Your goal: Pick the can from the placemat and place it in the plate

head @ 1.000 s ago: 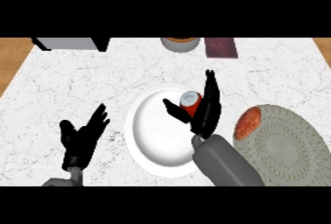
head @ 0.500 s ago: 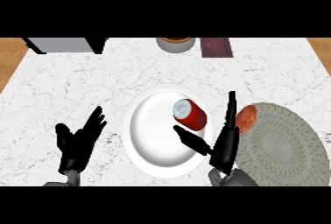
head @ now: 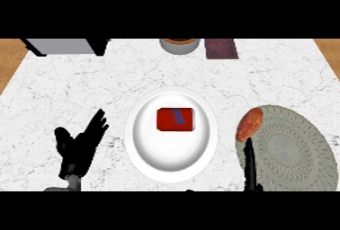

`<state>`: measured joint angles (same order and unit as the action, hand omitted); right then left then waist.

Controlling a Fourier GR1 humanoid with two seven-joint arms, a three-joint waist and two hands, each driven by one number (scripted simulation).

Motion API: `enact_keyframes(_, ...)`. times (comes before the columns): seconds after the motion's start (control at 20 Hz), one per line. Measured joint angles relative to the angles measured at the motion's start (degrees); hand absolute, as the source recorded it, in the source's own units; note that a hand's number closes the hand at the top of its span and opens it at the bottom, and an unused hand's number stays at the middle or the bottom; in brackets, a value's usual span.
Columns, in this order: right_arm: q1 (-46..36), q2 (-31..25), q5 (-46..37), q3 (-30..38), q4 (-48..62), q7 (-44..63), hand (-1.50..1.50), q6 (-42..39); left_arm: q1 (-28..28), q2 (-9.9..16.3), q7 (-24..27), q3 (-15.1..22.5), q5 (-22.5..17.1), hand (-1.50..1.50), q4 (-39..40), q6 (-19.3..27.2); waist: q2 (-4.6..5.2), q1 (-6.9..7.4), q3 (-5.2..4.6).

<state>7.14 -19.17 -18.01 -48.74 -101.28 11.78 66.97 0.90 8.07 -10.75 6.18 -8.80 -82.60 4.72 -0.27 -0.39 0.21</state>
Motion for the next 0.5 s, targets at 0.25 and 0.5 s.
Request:
enact_keyframes(0.25,6.76,-1.76,-2.02,-2.74,-1.55,-3.18,-1.5,-0.22,-0.25,0.16,-0.59,-0.68,0.13,0.0,0.03,-0.88,0.02,0.11,-0.03)
enact_keyframes(0.5,11.24,-2.46,-3.13,-3.78,-2.13,-5.1,-1.5,-0.49,0.08,-0.48,0.07,-1.06,0.69,0.0,0.22,-1.09,-0.01,0.18,-0.01)
